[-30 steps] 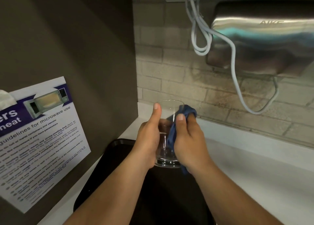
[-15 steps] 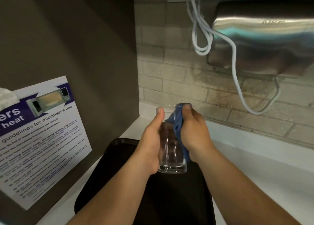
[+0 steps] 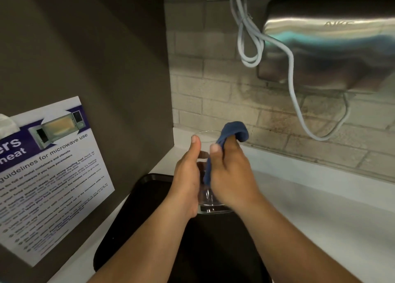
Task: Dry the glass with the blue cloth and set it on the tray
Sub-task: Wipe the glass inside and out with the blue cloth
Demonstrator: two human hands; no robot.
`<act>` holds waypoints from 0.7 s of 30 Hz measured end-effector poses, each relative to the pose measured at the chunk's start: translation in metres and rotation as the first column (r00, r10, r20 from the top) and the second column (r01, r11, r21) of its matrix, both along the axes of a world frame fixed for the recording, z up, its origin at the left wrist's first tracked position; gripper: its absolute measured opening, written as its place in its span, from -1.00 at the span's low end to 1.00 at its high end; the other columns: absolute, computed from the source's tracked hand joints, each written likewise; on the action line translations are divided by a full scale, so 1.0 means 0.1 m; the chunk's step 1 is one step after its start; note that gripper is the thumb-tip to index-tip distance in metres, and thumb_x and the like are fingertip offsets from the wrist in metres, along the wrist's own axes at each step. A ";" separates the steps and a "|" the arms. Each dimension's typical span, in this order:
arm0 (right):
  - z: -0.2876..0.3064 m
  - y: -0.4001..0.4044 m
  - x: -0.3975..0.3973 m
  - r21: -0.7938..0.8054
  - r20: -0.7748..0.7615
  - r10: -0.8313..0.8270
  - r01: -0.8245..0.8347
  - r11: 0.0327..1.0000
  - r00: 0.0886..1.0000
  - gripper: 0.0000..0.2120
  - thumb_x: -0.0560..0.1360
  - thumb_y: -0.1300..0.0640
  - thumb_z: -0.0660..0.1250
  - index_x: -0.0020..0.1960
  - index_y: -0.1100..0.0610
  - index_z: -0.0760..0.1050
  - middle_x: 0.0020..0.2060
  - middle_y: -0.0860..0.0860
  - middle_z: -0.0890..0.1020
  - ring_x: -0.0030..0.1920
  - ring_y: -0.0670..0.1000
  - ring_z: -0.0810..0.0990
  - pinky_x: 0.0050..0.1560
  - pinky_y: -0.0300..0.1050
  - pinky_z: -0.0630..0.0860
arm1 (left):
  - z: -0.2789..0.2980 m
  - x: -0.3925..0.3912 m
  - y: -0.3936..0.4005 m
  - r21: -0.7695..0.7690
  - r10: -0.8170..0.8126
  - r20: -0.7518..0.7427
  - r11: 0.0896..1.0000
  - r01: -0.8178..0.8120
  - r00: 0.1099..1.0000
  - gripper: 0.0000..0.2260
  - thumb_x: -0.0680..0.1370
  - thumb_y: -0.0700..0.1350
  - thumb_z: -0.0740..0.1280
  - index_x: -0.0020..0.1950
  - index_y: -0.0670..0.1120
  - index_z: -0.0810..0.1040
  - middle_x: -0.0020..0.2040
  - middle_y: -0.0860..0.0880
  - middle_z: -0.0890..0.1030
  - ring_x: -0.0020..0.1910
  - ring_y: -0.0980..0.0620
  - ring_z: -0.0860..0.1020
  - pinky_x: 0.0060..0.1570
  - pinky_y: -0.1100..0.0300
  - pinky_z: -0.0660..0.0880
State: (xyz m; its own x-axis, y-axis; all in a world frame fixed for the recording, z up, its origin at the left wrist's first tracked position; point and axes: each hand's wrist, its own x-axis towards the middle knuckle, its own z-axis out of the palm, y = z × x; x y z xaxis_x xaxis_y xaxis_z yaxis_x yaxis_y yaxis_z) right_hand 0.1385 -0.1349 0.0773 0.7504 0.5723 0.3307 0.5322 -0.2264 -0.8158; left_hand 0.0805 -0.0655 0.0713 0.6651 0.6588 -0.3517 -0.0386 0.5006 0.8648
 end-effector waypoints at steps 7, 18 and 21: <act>-0.04 -0.14 -0.06 0.057 -0.335 0.026 -0.007 0.998 0.942 -0.59 0.65 -0.06 0.01 -0.22 0.07 0.48 -0.44 -0.04 0.56 -0.41 -0.17 0.56 -0.31 -0.30 0.45 | 0.03 0.04 0.09 0.091 0.110 -0.045 0.990 -0.106 0.993 -0.39 0.57 0.43 0.24 0.13 -0.11 0.64 0.02 -0.20 0.73 -0.08 -0.15 0.73 -0.04 -0.08 0.68; -0.20 -0.15 -0.21 0.076 0.158 -0.039 0.027 0.997 0.987 -0.67 0.56 -0.10 -0.03 0.07 0.11 0.35 -0.25 -0.05 0.50 -0.33 -0.16 0.51 -0.33 -0.46 0.40 | -0.01 0.00 0.00 0.209 -0.012 -0.052 0.978 0.023 0.999 -0.40 0.60 0.41 0.11 0.09 -0.07 0.66 0.06 -0.09 0.74 0.12 -0.05 0.68 0.12 0.05 0.57; -0.09 -0.07 -0.12 0.098 0.086 -0.067 0.058 0.994 0.994 -0.69 0.62 -0.08 0.00 0.06 0.12 0.38 -0.26 -0.06 0.53 -0.30 -0.17 0.54 -0.37 -0.42 0.40 | -0.03 -0.01 0.02 0.161 -0.072 -0.010 0.984 0.072 0.997 -0.27 0.42 0.50 0.24 0.24 -0.06 0.69 0.14 -0.15 0.77 0.16 -0.11 0.73 0.28 -0.09 0.60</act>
State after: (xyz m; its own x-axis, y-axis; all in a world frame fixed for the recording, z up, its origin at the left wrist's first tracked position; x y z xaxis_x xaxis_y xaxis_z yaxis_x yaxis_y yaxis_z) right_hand 0.1267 -0.1420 0.0683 0.7489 0.4880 0.4483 0.5908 -0.1853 -0.7852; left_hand 0.0799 -0.0634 0.0682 0.7115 0.6575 -0.2478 -0.0033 0.3558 0.9345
